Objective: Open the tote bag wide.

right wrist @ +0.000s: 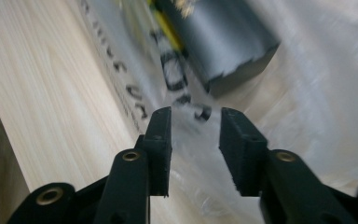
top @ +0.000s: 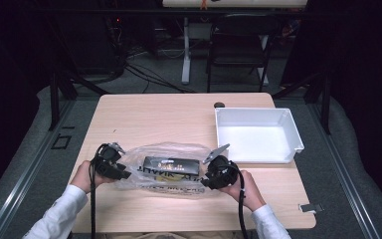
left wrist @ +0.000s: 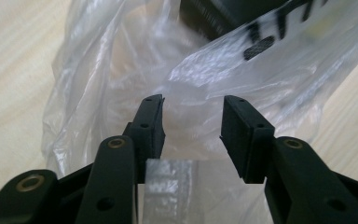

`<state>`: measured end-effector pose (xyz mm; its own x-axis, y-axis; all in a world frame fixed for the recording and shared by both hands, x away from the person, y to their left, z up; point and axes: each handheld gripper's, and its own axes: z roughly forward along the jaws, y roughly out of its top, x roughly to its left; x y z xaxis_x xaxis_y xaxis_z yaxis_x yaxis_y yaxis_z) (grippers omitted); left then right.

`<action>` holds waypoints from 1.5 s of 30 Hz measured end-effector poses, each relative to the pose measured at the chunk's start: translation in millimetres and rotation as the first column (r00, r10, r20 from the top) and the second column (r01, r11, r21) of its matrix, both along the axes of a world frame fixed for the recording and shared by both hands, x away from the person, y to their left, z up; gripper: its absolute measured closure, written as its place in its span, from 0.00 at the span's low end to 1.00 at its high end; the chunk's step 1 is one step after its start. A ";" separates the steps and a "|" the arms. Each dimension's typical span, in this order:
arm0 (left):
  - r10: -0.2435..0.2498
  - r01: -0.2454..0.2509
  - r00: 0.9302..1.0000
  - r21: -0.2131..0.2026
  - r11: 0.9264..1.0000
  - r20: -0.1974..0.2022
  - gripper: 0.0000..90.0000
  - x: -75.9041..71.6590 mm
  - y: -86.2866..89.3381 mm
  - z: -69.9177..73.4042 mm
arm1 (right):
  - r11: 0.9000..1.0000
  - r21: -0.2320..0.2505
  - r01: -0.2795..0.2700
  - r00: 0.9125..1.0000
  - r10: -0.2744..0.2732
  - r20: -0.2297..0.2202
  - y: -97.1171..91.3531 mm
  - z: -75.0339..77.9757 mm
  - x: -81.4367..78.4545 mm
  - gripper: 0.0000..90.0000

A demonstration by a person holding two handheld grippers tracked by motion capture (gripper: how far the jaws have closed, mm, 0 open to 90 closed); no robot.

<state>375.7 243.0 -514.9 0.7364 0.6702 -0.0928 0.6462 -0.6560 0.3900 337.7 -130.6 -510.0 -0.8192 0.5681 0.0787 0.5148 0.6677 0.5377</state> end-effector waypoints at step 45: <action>0.097 -0.119 0.982 0.131 0.984 0.164 1.00 51.8 -17.4 -29.1 | 0.951 -0.155 0.269 0.962 -0.257 0.093 6.7 -42.1 57.8 1.00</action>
